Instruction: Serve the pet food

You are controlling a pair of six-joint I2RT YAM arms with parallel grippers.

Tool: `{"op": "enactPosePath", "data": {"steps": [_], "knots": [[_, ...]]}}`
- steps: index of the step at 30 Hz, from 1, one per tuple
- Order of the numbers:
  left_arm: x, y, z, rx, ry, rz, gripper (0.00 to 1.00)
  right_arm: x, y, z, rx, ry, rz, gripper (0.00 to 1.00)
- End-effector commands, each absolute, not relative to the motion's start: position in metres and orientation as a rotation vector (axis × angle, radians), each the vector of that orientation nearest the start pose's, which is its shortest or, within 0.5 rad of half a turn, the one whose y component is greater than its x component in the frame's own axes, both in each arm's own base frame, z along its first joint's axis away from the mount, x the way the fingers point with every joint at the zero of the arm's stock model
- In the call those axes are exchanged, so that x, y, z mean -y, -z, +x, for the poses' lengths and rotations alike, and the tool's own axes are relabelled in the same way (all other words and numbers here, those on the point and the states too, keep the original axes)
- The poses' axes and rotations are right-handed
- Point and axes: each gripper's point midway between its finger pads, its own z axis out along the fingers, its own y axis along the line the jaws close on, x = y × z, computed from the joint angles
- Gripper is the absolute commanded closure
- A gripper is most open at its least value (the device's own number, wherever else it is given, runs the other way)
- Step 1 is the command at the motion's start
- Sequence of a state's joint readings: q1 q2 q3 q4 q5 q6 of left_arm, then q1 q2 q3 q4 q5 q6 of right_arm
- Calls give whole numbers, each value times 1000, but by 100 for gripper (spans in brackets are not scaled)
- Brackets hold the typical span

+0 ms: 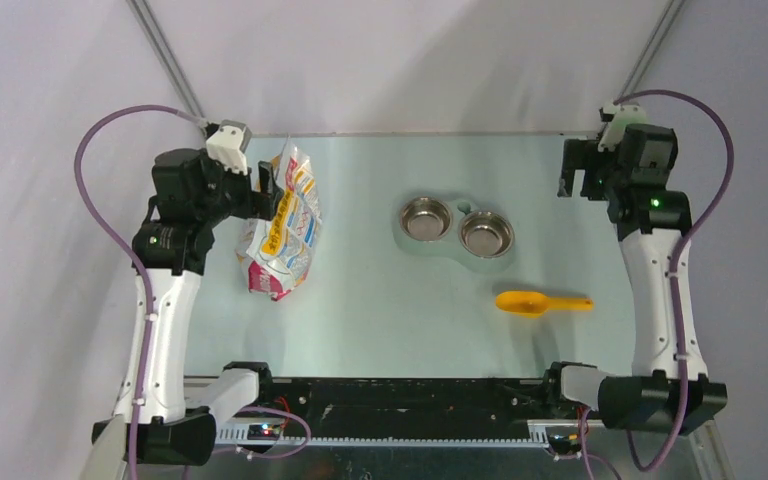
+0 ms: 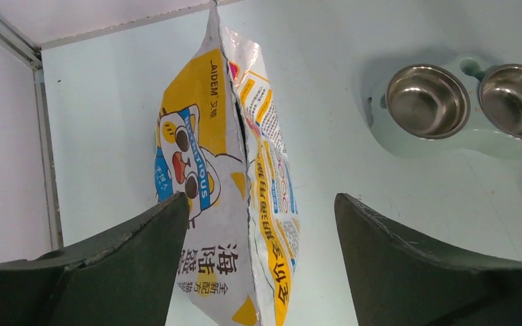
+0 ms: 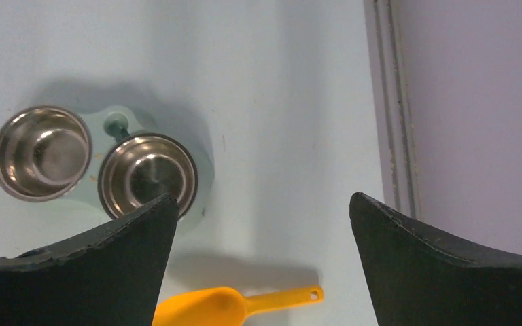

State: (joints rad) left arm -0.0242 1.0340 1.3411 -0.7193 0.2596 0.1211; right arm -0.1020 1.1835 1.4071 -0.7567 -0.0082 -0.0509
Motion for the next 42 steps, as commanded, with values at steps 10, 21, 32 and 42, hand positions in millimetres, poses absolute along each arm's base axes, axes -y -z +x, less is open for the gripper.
{"op": "enactPosePath", "data": {"steps": [10,21,32,42], "knots": [[47,-337,325,-2129,237,182,28,-60,-326,357,-2071,-375,-247,6],[40,-284,286,-2325,188,251,28,-107,-321,360,-2108,-371,-357,6],[60,-246,284,-2428,331,452,99,-110,-304,347,-2119,-338,-402,8],[108,-319,268,-2081,526,599,100,-189,-328,345,-2061,-546,-549,10]]}}
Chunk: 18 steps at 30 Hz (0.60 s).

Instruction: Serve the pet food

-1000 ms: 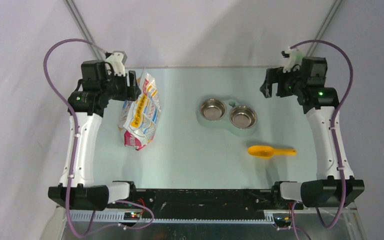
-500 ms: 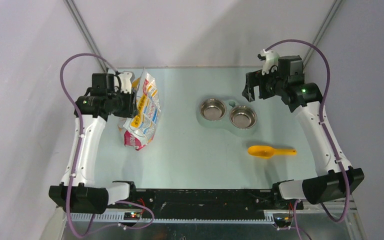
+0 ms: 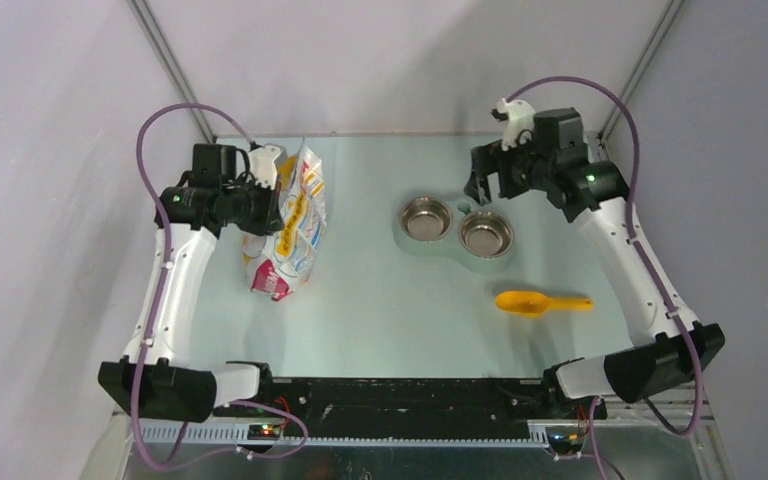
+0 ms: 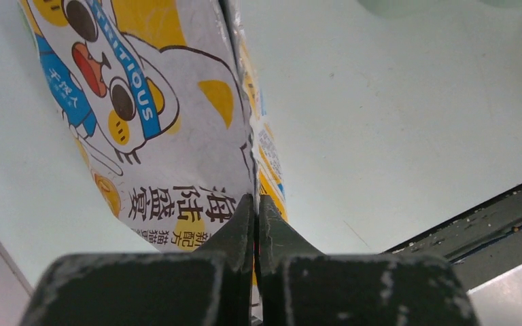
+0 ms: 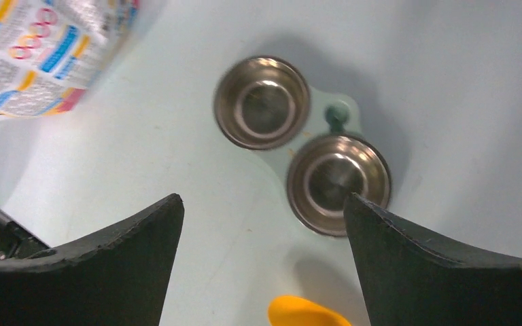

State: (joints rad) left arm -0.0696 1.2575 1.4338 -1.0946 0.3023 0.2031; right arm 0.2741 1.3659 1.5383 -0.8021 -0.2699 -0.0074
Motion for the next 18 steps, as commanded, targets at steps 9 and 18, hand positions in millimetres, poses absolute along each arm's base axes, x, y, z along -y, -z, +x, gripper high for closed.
{"op": "enactPosePath", "data": {"steps": [9,18], "knots": [[123,-345,265,-1960,632,524,100,-301,-330,351,-2069,-737,-726,10],[86,-376,282,-1825,385,317,46,-407,-317,352,-2077,-1044,-726,13]]}}
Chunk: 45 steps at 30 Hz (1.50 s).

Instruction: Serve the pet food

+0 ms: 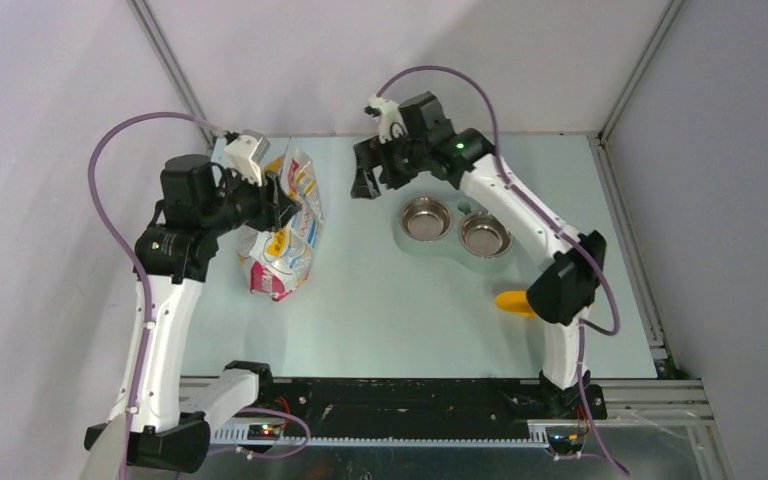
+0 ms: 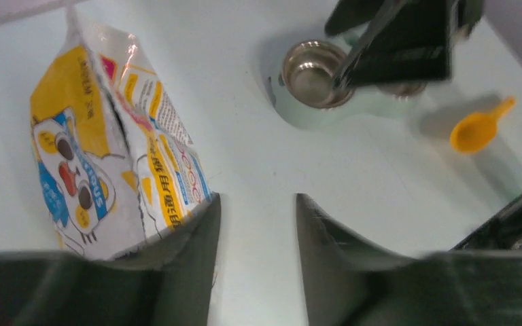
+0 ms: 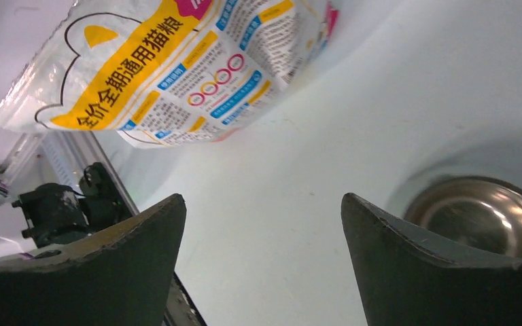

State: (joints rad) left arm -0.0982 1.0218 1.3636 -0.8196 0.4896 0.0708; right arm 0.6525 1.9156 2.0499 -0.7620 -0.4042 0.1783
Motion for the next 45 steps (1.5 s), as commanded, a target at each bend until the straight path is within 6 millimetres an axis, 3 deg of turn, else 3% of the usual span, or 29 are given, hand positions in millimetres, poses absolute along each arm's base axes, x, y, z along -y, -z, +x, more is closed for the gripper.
{"op": "enactPosePath", "data": {"steps": [1,2,5,8,10,13,14,16,17,19,20,21,22,23,24,25,29,36,39,45], "knots": [[80,-385,282,-1804,354,273,38,-409,-321,356,-2069,-1014,-692,13],[68,-390,288,-1797,300,198,30,-409,-324,364,-2069,-992,-624,14],[58,-395,305,-1837,247,122,30,-405,-328,379,-2100,-991,-443,17],[64,-386,332,-1929,277,112,40,-403,-322,388,-2128,-989,-368,22],[69,-381,340,-1968,306,129,46,-406,-321,385,-2132,-996,-376,24],[73,-370,349,-2009,321,159,66,-409,-321,378,-2103,-973,-455,24],[73,-366,354,-2022,321,164,68,-408,-321,374,-2099,-961,-467,24],[74,-361,359,-2042,323,178,65,-404,-322,371,-2079,-940,-499,24],[74,-356,359,-2062,325,188,57,-402,-322,369,-2075,-931,-517,24],[73,-350,360,-2102,326,194,56,-396,-325,363,-2064,-924,-561,23],[74,-345,360,-2130,337,197,60,-391,-327,358,-2056,-911,-596,23],[72,-341,362,-2149,340,191,74,-385,-335,353,-2037,-917,-613,23],[70,-341,361,-2159,345,182,79,-379,-328,351,-2049,-899,-637,23],[68,-339,362,-2167,347,171,84,-370,-337,348,-2031,-899,-635,23],[65,-339,363,-2169,343,157,84,-365,-327,345,-2052,-886,-644,23],[64,-338,362,-2169,344,151,81,-357,-334,343,-2039,-885,-637,23],[60,-338,362,-2171,328,144,68,-339,-323,329,-2047,-869,-662,23],[59,-326,368,-2217,320,158,65,-318,-319,311,-2011,-844,-769,21],[55,-323,373,-2231,297,163,67,-306,-300,304,-2067,-856,-780,21],[50,-309,378,-2280,253,193,75,-288,-298,304,-2067,-854,-720,20]]}}
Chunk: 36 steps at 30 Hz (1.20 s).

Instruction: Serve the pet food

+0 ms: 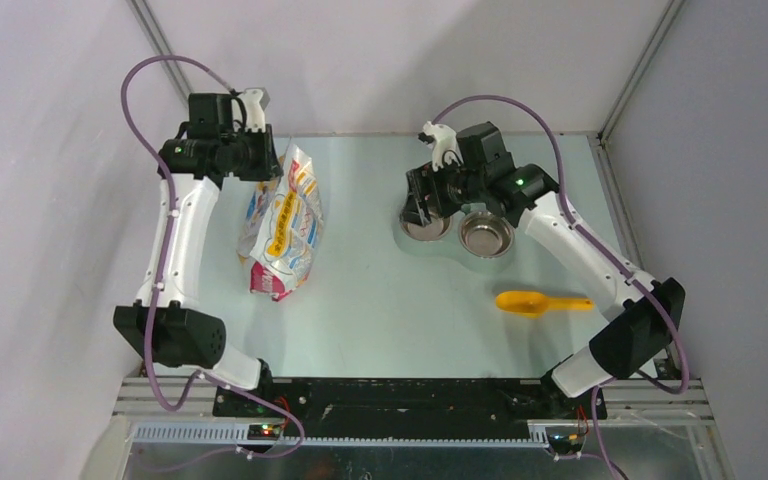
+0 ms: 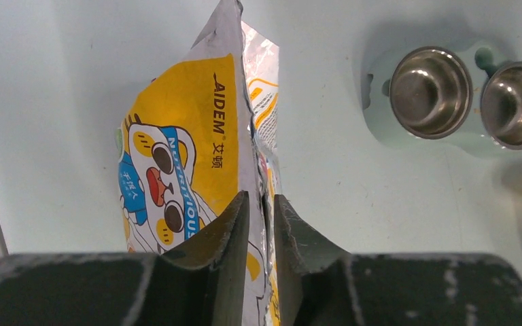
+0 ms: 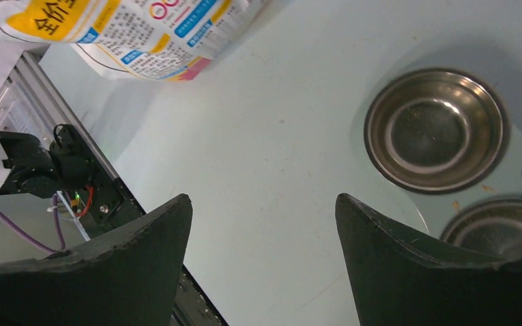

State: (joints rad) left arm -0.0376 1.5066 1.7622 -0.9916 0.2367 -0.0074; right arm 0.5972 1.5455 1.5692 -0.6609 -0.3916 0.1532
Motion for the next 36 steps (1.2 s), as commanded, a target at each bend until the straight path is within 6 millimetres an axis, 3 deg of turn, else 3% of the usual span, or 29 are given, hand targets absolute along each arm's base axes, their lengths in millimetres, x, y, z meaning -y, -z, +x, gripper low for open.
{"op": "enactPosePath", "data": {"steps": [1,7,11,13,27,31,36], "knots": [[50,-308,378,-2284,257,193,76,-286,-298,304,-2067,-851,-714,20],[49,-315,378,-2252,248,182,80,-282,-292,308,-2089,-856,-685,20],[46,-328,375,-2215,230,170,63,-284,-288,308,-2097,-867,-686,19],[44,-333,374,-2193,209,171,62,-284,-287,308,-2098,-868,-684,19],[42,-311,378,-2257,197,180,79,-287,-282,308,-2112,-869,-689,19],[43,-309,378,-2264,202,190,78,-286,-281,309,-2115,-869,-688,19],[51,-309,374,-2262,244,219,69,-287,-280,309,-2116,-870,-689,19]]}}
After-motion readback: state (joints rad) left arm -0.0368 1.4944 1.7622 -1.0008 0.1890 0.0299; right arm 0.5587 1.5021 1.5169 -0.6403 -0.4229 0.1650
